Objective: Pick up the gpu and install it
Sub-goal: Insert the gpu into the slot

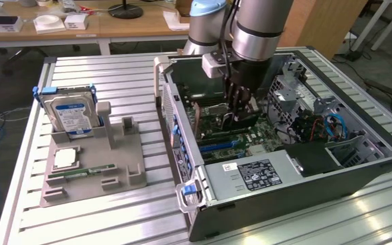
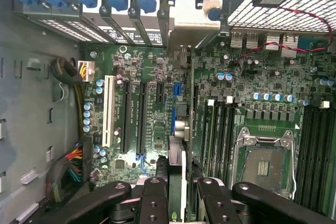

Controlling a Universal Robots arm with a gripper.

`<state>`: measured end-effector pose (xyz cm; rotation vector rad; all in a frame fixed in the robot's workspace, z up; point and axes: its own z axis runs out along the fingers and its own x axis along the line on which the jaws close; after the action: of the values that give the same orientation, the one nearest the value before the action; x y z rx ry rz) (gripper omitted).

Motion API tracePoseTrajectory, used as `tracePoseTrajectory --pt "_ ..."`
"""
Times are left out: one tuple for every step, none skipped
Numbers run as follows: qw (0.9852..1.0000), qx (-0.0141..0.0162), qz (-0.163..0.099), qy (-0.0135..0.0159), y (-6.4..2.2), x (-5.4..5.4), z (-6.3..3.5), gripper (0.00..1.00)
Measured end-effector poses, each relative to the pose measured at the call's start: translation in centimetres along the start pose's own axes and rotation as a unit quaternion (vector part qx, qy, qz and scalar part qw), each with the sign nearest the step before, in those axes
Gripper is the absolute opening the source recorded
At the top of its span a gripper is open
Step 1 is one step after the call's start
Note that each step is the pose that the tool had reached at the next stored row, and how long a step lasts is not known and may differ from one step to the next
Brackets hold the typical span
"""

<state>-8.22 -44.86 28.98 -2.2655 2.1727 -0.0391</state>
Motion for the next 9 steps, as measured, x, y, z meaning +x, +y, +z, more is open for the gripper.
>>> tracePoseTrajectory --pt "1.0 0.0 0.0 0.0001 0.03 0.0 0.17 0.26" --pt "1.0 0.0 0.0 0.0001 0.06 -0.01 0.35 0.26" --pt "1.0 0.0 0.0 0.0 0.1 -0.02 0.53 0.26" --pt "1.0 0.0 0.0 0.0 0.15 -0.02 0.69 0.26" --pt "1.0 0.0 0.0 -0.0001 0.19 -0.02 0.83 0.26" --pt "1.0 0.0 0.0 -0.0005 0.2 -0.02 0.96 0.26" --pt "1.0 0.0 0.0 -0.0015 0.21 -0.02 1.04 0.26" --pt "1.0 0.0 0.0 -0.0026 0.21 -0.02 1.05 0.26" --pt "1.0 0.0001 0.0 -0.0031 0.21 -0.03 1.06 0.26"
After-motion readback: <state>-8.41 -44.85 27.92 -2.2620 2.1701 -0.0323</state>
